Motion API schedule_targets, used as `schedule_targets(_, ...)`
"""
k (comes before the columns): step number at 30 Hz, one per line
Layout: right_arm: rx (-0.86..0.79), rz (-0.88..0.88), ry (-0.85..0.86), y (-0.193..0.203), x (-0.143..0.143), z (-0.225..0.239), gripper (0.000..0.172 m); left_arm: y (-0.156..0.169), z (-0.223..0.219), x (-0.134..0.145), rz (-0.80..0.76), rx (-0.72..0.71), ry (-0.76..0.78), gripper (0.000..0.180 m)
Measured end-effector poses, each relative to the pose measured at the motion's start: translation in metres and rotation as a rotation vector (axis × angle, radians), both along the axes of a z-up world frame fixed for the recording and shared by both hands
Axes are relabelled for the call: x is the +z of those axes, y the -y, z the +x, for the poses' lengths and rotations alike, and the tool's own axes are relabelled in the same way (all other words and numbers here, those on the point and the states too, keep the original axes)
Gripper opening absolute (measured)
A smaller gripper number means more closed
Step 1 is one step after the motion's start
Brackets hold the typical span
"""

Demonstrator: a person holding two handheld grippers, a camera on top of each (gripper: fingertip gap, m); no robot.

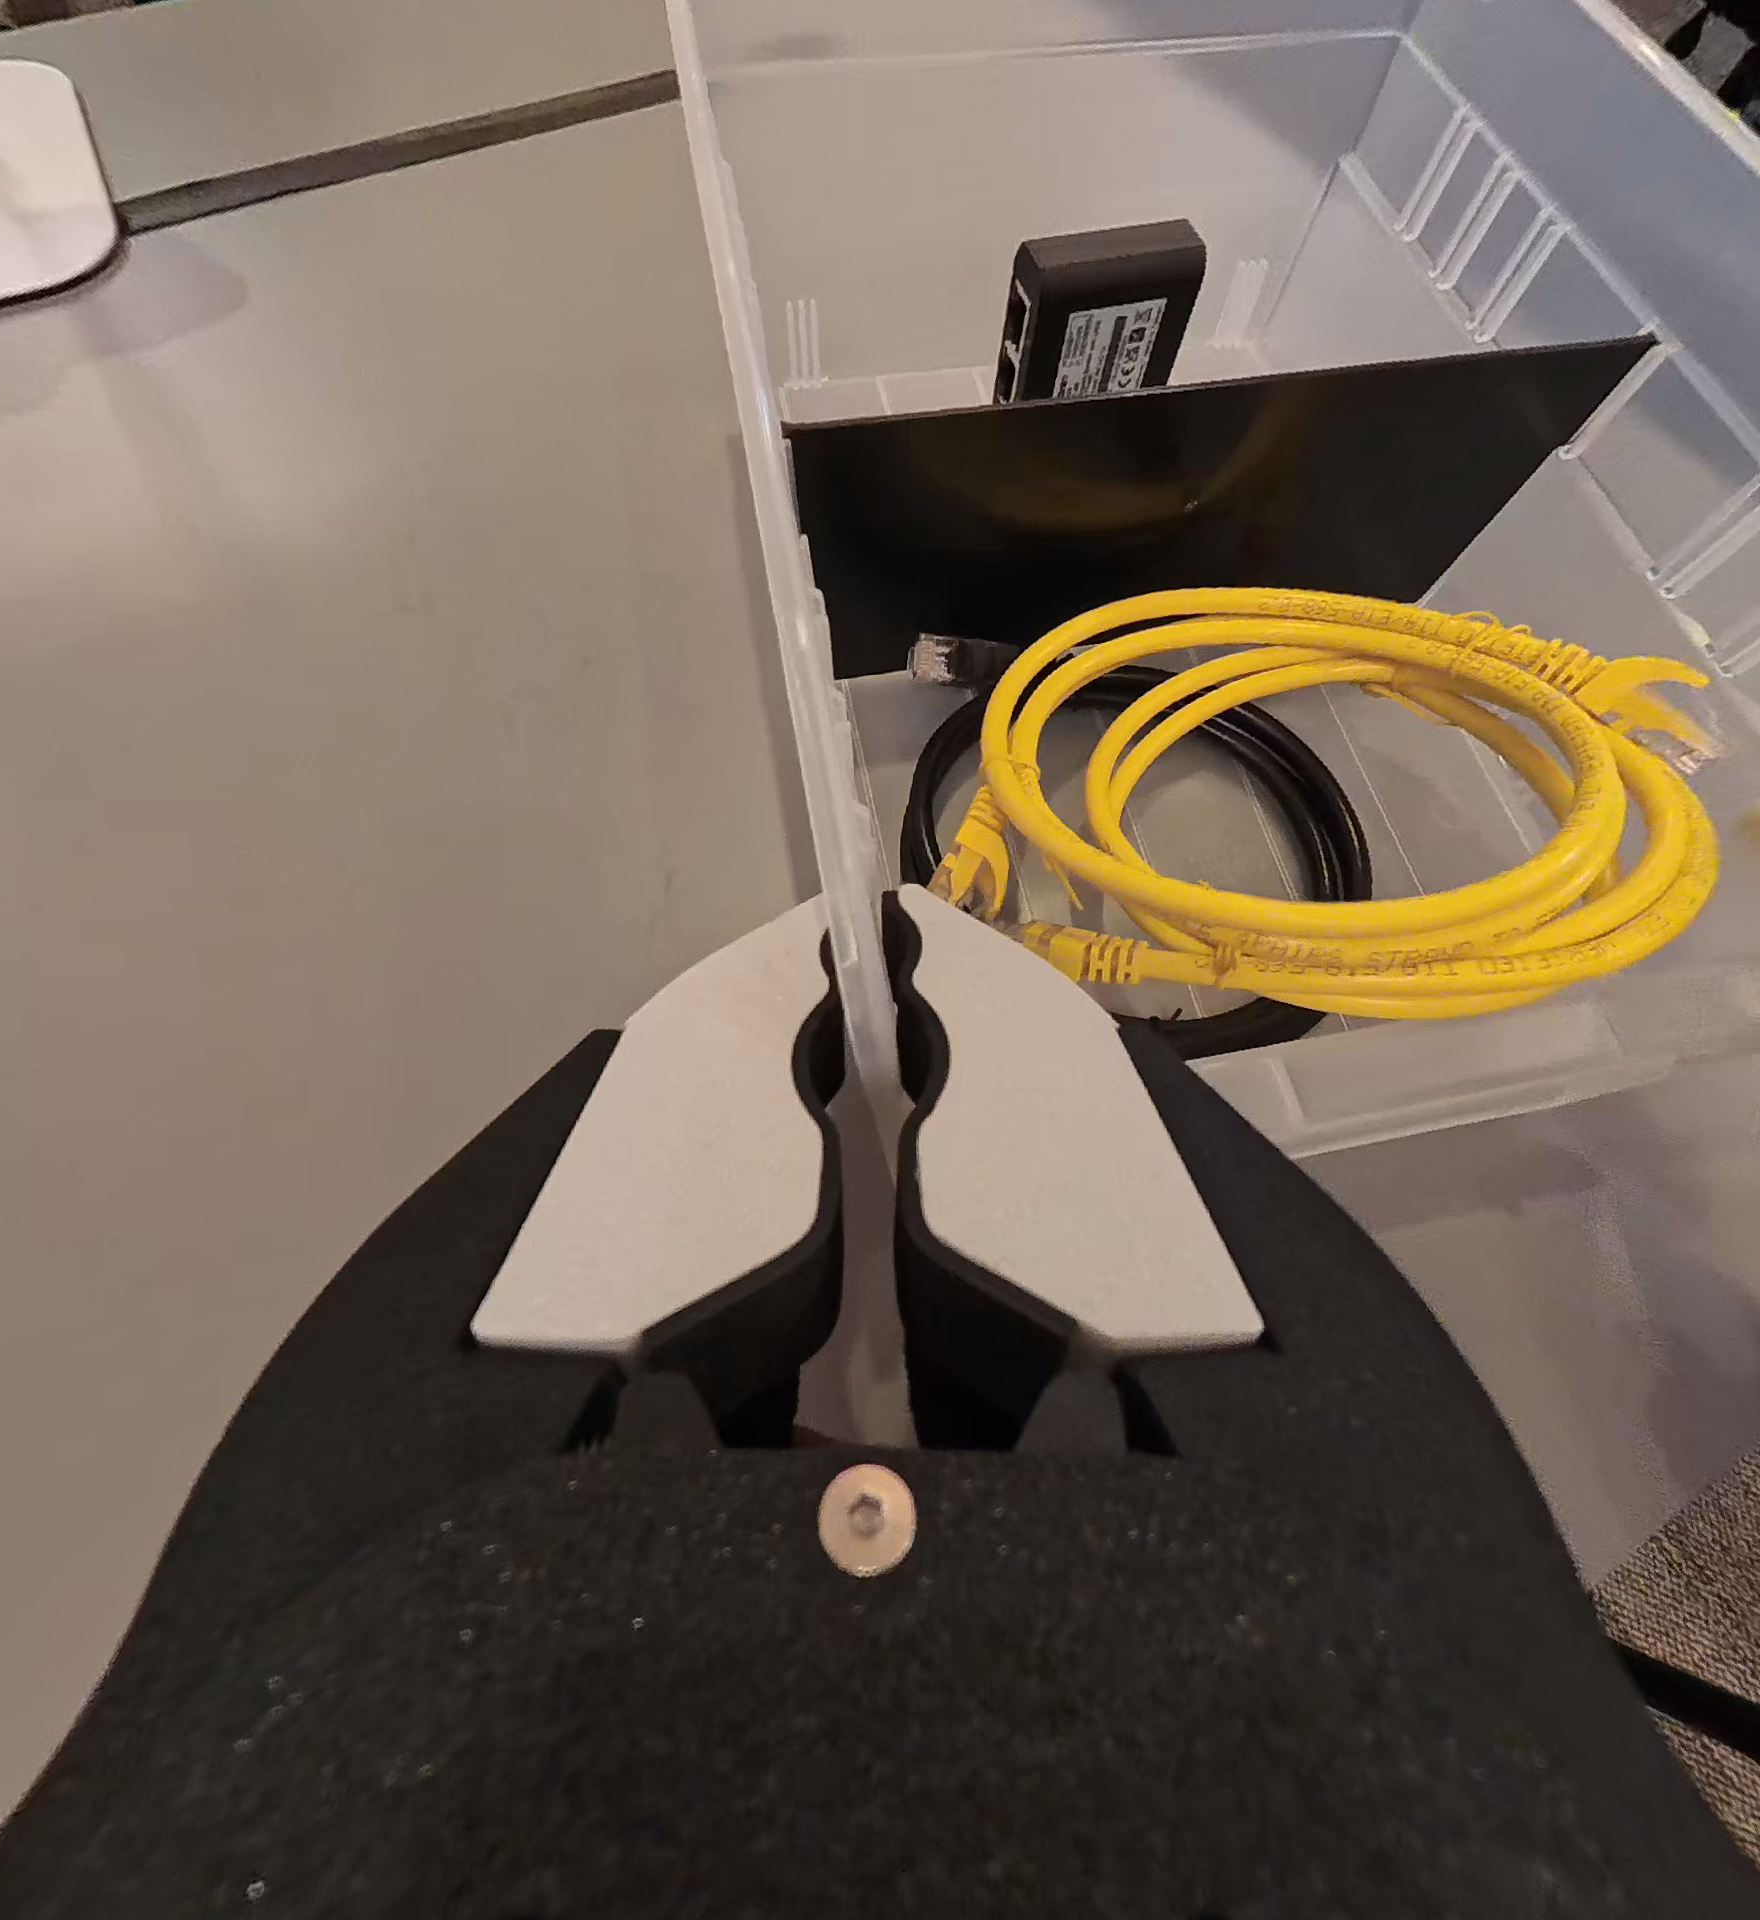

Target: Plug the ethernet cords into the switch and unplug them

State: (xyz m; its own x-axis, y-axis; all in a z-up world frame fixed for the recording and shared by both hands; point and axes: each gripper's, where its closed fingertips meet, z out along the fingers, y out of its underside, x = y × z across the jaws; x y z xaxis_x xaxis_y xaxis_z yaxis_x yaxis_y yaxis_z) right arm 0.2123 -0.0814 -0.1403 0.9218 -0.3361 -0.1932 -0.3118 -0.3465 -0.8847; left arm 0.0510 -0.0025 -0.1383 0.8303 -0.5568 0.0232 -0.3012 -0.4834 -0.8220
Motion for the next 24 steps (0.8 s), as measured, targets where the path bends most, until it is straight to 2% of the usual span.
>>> schedule_targets(1, -0.03, -0.02, 0.017, 0.003, -0.001, 0.004, 0.015, 0.001, -0.003, 0.0, -0.001, 0.007, -0.001, 0.004)
schedule_targets(2, -0.033, -0.038, 0.018, 0.004, -0.001, 0.005, 0.005, 0.001, -0.006, 0.001, -0.002, 0.012, 0.003, 0.004)
schedule_targets(3, -0.024, -0.05, 0.021, 0.005, 0.0, 0.003, 0.003, 0.002, -0.01, 0.003, 0.0, 0.012, 0.01, 0.004)
schedule_targets(7, 0.001, -0.043, 0.056, 0.0, 0.002, -0.017, 0.002, 0.0, -0.034, 0.018, 0.062, 0.033, -0.011, 0.004)
schedule_targets(11, 0.061, 0.015, 0.127, -0.015, 0.019, -0.062, 0.002, -0.012, -0.083, 0.033, 0.088, 0.098, 0.032, 0.004)
schedule_targets(16, 0.163, 0.048, 0.113, -0.051, 0.026, -0.138, 0.002, -0.028, -0.167, 0.044, 0.127, 0.195, 0.004, 0.004)
schedule_targets(24, 0.281, 0.065, 0.125, -0.109, 0.03, -0.266, 0.002, -0.057, -0.3, 0.035, 0.115, 0.377, 0.047, 0.003)
